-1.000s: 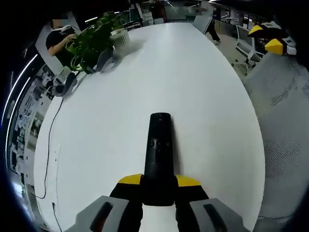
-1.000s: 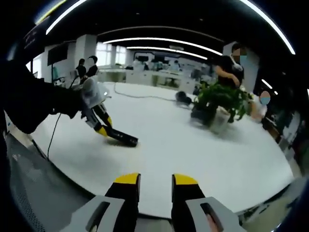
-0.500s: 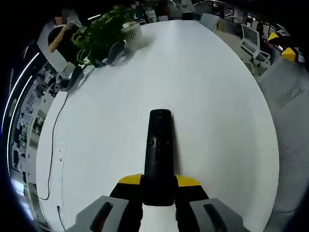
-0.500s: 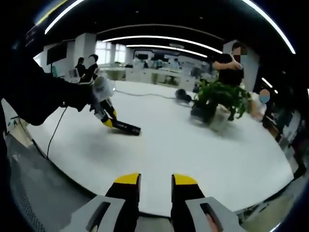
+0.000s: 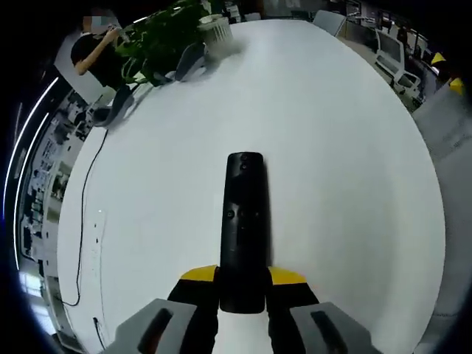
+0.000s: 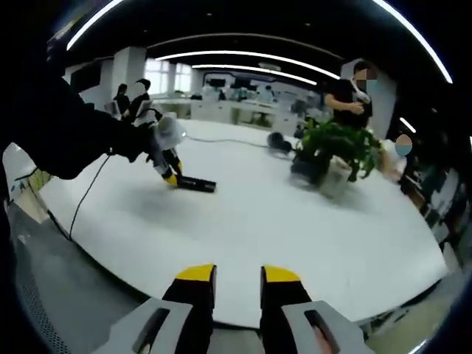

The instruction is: Press the specified remote control buttons in sequence, fully releasing each button before pressing the next.

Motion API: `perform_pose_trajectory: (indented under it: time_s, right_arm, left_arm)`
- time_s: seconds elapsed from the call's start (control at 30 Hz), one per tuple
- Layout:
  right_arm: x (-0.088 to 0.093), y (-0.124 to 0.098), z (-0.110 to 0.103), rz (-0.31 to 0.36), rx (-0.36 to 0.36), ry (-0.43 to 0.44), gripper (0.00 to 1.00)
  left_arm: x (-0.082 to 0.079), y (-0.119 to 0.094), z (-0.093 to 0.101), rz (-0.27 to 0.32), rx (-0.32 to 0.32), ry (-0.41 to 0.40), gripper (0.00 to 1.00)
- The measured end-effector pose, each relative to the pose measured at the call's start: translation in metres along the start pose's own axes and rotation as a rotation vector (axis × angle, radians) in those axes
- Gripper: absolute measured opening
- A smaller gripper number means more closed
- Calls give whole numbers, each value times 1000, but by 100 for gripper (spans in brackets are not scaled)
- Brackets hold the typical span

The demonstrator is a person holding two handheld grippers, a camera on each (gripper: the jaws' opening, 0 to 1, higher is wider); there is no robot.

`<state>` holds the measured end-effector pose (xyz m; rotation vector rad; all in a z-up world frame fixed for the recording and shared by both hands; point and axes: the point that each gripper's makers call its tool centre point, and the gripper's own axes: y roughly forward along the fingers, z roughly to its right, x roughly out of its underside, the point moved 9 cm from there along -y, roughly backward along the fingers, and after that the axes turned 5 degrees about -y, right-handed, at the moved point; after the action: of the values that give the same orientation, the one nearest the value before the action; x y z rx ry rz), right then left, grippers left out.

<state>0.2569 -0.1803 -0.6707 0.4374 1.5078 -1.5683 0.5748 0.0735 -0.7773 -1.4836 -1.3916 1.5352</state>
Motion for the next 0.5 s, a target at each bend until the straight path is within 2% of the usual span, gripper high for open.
perform_pose_trajectory:
  time_s: [0.3, 0.4, 0.5]
  right_arm:
    - [1, 0, 0, -7, 0, 4, 19]
    - [1, 0, 0, -10, 0, 4, 19]
    - [1, 0, 0, -13, -1, 2, 18]
  left_arm:
    - [-4, 7, -17, -12, -8, -29, 24]
    - [-4, 7, -18, -19, -12, -13, 24]
    - [-5, 8, -19, -34, 4, -48, 24]
